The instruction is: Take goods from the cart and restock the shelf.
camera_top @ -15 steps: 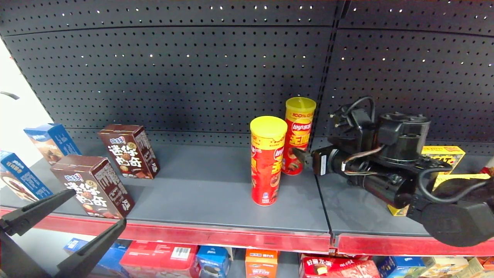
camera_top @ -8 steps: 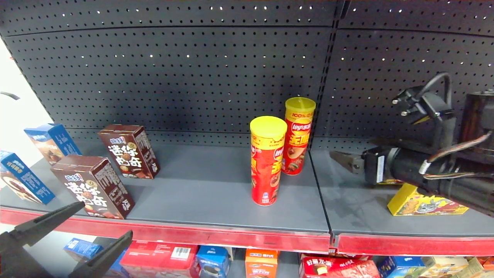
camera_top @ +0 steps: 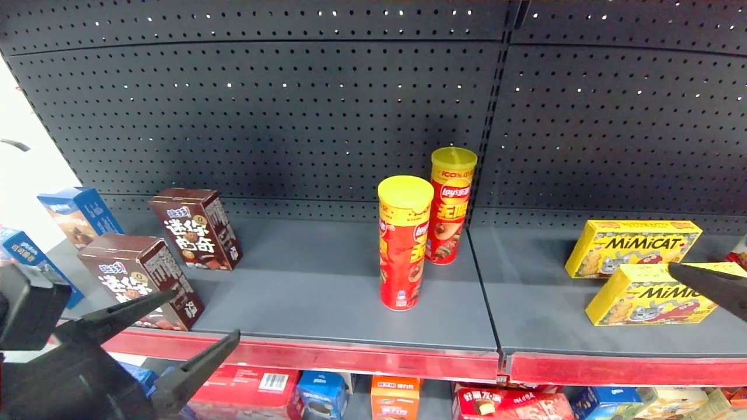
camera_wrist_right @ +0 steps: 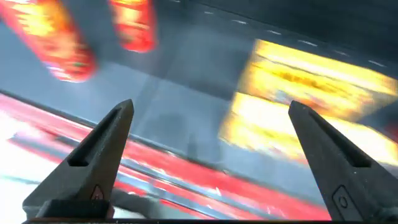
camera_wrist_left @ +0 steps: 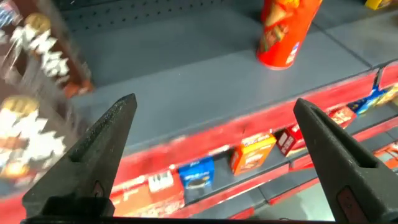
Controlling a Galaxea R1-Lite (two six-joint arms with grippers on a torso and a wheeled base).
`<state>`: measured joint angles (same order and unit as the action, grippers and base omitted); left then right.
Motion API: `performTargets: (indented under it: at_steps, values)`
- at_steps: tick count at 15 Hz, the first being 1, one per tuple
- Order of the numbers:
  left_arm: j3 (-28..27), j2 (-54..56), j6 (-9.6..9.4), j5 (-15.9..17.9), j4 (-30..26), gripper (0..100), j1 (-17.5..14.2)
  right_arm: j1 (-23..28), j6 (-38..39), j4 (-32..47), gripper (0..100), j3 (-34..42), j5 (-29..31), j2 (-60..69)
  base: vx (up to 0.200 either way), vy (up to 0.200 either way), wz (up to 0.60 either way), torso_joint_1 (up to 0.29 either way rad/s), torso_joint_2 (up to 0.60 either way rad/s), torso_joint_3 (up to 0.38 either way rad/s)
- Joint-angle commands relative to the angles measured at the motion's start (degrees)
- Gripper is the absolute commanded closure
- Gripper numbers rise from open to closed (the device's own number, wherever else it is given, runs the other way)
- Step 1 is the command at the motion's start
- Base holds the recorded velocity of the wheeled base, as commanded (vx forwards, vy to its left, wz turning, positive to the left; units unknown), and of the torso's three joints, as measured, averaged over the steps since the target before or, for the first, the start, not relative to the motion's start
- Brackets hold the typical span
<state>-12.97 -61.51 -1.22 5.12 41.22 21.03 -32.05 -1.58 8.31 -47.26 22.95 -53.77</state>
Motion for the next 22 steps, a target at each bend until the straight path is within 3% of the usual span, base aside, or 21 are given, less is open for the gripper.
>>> performTargets:
  at_steps: [1, 4, 6, 10, 19, 22]
  values:
    - [-3.3, -5.9, -0.01, 0.1, 0.2, 0, 2.3, 2.1, -0.2, 6.4, 0, -0.6, 5.6, 10.8, 0.000, 0.000, 0.00, 0.000, 0.00, 0.000]
    - [-4.7, -8.7, -0.01, 0.1, 0.3, 0, 8.0, 10.6, -0.2, 13.0, 0, -2.2, 7.4, 15.8, 0.000, 0.000, 0.00, 0.000, 0.00, 0.000]
    - [-6.2, -10.8, -0.01, 0.2, 0.3, 0, 10.2, 16.9, -0.2, 13.7, 0, -3.4, 7.4, 16.8, 0.000, 0.000, 0.00, 0.000, 0.00, 0.000]
    - [-11.1, -20.7, 1.22, 4.5, 1.0, 0, 10.6, 22.8, -0.2, 14.8, 0, -5.0, 7.4, 17.5, 0.000, 0.000, 0.00, 0.000, 0.00, 0.000]
    - [-24.6, -39.1, 0.87, 4.6, 5.2, 0, 10.9, 26.6, -0.3, 24.4, 0, -10.1, 7.5, 22.0, 0.000, 0.000, 0.00, 0.000, 0.00, 0.000]
    - [-26.9, -42.5, 0.87, 4.6, 6.7, 0, 12.5, 27.4, -0.3, 25.8, 0, -11.2, 7.5, 22.6, 0.000, 0.000, 0.00, 0.000, 0.00, 0.000]
